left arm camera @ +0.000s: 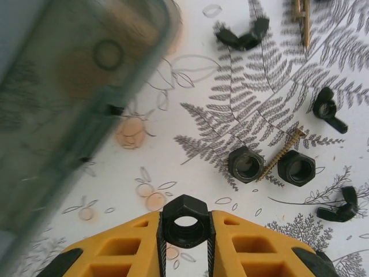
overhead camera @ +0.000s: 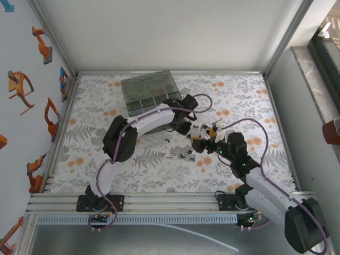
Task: Sort the screws and nuts into containers
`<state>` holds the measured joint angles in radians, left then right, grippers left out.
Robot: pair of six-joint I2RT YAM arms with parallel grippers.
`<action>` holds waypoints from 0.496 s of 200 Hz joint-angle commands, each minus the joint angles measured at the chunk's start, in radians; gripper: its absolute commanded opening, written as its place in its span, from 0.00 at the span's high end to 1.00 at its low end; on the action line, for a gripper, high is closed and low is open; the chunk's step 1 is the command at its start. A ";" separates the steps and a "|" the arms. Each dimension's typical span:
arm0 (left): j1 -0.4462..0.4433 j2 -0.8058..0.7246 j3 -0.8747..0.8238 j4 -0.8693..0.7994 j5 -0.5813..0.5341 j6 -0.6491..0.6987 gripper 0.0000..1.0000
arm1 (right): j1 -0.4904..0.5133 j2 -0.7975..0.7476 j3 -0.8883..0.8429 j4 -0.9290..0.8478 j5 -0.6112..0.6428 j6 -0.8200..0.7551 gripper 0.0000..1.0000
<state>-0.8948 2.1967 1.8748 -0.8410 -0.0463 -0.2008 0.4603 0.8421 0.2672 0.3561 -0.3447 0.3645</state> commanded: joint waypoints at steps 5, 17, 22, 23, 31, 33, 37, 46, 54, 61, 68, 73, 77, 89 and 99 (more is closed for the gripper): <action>0.073 -0.081 0.002 0.022 -0.058 0.011 0.82 | -0.006 0.008 -0.012 0.060 -0.028 0.019 0.01; 0.107 -0.083 0.012 0.020 -0.084 0.004 0.82 | -0.006 0.010 -0.016 0.080 -0.046 0.024 0.00; 0.125 -0.082 0.017 0.021 -0.092 0.003 0.82 | -0.006 0.012 -0.017 0.088 -0.055 0.025 0.00; 0.127 -0.082 0.017 0.022 -0.093 0.001 0.82 | -0.006 0.013 -0.017 0.089 -0.057 0.025 0.00; 0.148 -0.079 0.025 0.022 -0.107 -0.006 0.82 | -0.005 0.016 -0.017 0.096 -0.068 0.026 0.00; 0.153 -0.078 0.027 0.022 -0.108 -0.009 0.82 | -0.006 0.018 -0.016 0.097 -0.068 0.025 0.00; 0.164 -0.076 0.033 0.022 -0.111 -0.014 0.82 | -0.006 0.019 -0.017 0.098 -0.071 0.025 0.00; 0.187 -0.063 0.048 0.016 -0.107 -0.025 0.82 | -0.006 0.020 -0.017 0.101 -0.070 0.027 0.00; 0.208 -0.045 0.062 0.010 -0.105 -0.034 0.82 | -0.007 0.021 -0.017 0.101 -0.069 0.027 0.00; 0.222 -0.031 0.074 0.008 -0.105 -0.040 0.82 | -0.006 0.022 -0.016 0.102 -0.068 0.027 0.00; 0.233 -0.015 0.083 0.009 -0.108 -0.043 0.82 | -0.006 0.023 -0.017 0.103 -0.068 0.027 0.00; 0.240 -0.004 0.091 0.010 -0.109 -0.043 0.82 | -0.006 0.024 -0.017 0.103 -0.068 0.027 0.00; 0.245 0.003 0.096 0.012 -0.108 -0.043 0.82 | -0.006 0.025 -0.017 0.102 -0.067 0.027 0.00; 0.255 0.027 0.113 0.017 -0.103 -0.043 0.82 | -0.006 0.025 -0.017 0.103 -0.066 0.027 0.00; 0.258 0.043 0.127 0.017 -0.098 -0.045 0.82 | -0.006 0.025 -0.016 0.102 -0.065 0.025 0.00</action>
<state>-0.6369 2.1933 1.9553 -0.8082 -0.1425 -0.2253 0.4603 0.8642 0.2607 0.4236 -0.4000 0.3790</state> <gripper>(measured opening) 0.184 0.995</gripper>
